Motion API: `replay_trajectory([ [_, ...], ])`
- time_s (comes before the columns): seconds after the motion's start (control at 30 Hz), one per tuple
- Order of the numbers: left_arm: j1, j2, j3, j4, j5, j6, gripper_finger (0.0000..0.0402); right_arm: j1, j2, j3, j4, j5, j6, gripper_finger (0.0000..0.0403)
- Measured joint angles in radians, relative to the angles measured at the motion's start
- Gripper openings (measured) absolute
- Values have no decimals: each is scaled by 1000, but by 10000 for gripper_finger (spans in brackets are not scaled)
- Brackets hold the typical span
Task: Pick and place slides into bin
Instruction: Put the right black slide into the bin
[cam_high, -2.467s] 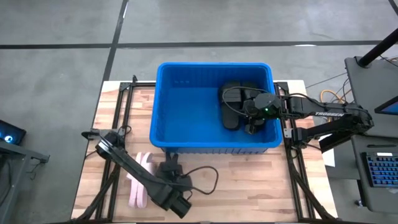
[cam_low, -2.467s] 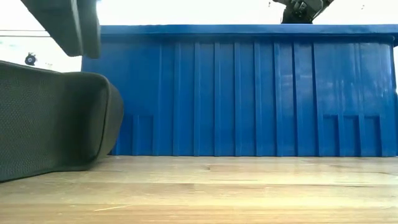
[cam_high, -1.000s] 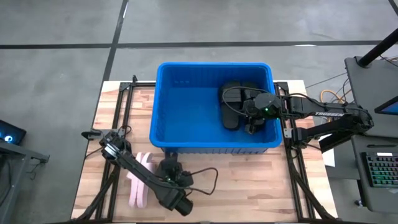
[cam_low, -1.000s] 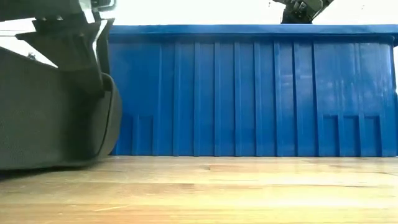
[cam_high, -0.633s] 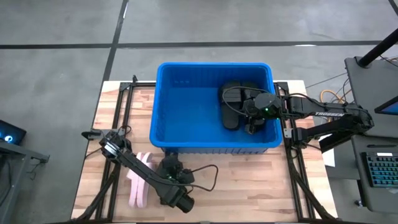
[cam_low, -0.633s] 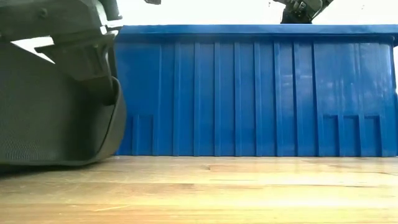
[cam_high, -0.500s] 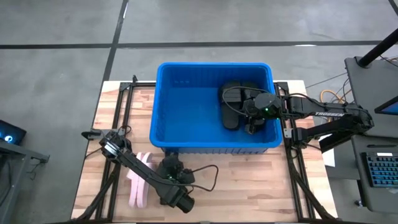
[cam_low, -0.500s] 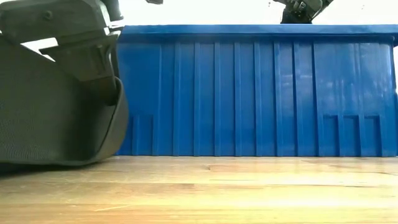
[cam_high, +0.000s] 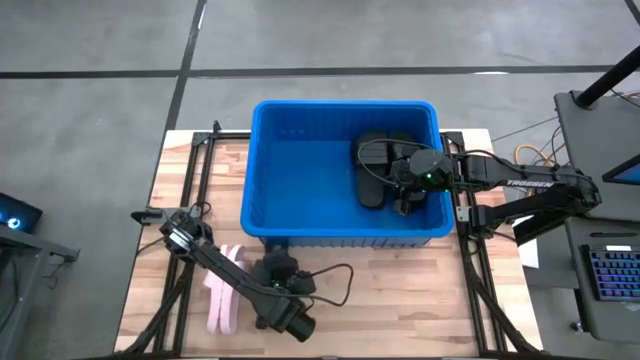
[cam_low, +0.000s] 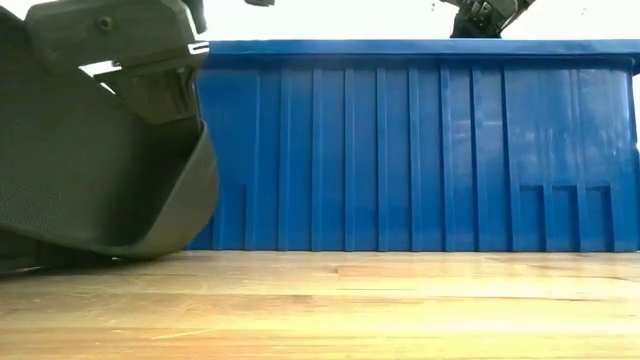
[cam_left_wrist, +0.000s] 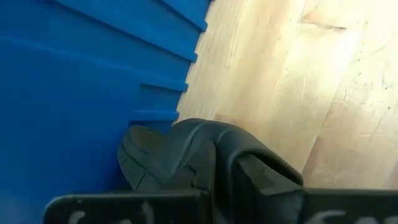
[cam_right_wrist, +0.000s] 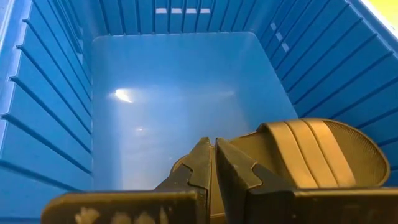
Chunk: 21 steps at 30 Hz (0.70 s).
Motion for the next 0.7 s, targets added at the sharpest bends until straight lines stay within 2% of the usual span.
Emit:
replay_trajectory([
  [0.2, 7, 0, 22, 7, -12, 21, 5, 0, 0, 0, 0, 0, -27, 13],
  [0.5, 10, -49, 51, 99, -15, 155, 3, 0, 0, 0, -1, 0, -36, 13],
  [0.7, 22, -111, 69, 243, 70, 310, 3, 0, 0, 0, -1, 0, -51, 13],
])
